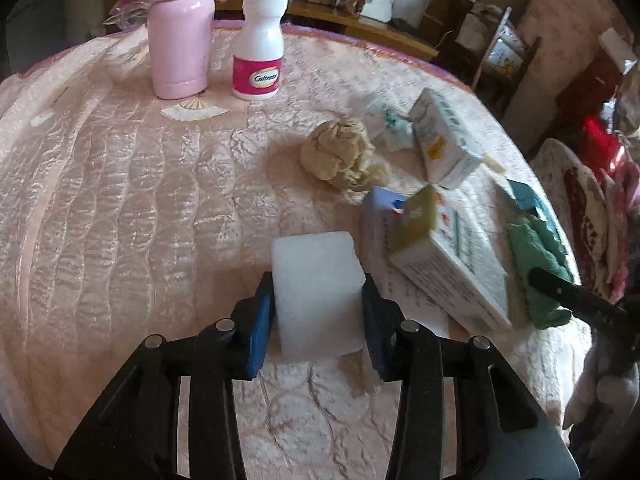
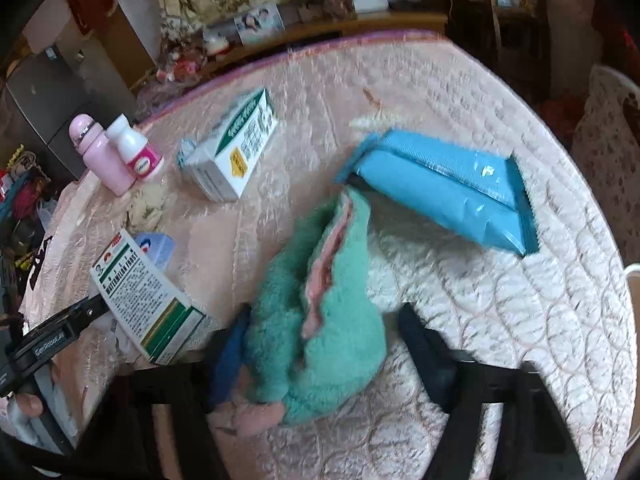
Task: Collect trash
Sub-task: 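Grasp the white foam block with the left tool while the right tool grasps the green towel, then carry foam block and green towel over the white bucket and open both tools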
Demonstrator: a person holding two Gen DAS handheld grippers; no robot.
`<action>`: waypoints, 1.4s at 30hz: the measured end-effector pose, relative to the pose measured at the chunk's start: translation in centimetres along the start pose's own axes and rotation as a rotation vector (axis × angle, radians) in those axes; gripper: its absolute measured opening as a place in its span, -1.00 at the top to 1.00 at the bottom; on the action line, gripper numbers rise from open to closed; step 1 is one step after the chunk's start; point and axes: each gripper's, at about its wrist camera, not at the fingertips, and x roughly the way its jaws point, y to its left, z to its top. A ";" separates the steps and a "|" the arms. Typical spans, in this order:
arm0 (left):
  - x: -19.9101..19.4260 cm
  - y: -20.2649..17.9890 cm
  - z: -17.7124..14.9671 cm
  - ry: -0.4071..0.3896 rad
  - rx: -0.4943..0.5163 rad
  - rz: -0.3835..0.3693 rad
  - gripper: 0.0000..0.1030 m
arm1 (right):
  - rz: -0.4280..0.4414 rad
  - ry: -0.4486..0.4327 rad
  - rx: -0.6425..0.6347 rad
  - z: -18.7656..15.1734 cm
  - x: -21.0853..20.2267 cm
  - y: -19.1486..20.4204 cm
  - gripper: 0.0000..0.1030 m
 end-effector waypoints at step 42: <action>-3.8 -30.1 -6.0 0.012 0.436 -0.277 0.29 | -0.127 -0.139 0.142 -10.8 -18.8 -15.9 0.03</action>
